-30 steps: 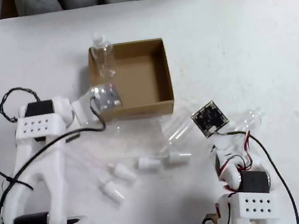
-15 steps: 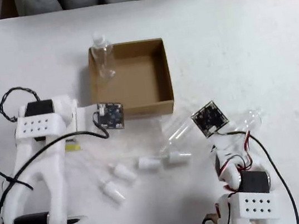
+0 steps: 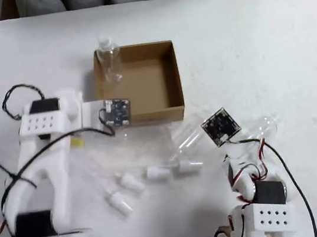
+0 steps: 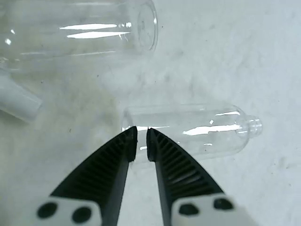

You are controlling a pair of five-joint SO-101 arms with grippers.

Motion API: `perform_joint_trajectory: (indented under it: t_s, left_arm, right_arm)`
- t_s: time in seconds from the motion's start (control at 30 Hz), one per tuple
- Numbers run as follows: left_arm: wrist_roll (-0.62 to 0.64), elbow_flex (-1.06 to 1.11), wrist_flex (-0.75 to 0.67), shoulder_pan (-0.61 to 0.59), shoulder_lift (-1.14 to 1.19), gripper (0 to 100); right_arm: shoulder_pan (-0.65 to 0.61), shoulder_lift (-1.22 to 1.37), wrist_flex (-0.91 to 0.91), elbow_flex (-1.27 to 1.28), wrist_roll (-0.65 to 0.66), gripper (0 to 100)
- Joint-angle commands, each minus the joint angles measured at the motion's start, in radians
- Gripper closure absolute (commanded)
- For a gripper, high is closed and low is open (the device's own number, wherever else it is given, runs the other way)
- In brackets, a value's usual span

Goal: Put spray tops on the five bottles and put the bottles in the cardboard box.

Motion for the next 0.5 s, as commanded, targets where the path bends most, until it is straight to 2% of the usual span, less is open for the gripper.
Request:
perform_joint_trajectory:
  t_s: [0.0,0.4,0.47]
  left_arm:
    - [-0.009,-0.137,0.011,0.021,0.071,70]
    - [-0.008,-0.213,0.011,0.019,0.292,70]
    - [-0.009,-0.210,0.017,0.016,0.300,73]
  right_arm:
    - [0.016,0.012,0.002,0.028,0.011,98.1]
    - [0.015,0.012,-0.001,0.028,0.012,98.1]
    - [0.015,0.012,-0.001,0.028,0.012,98.1]
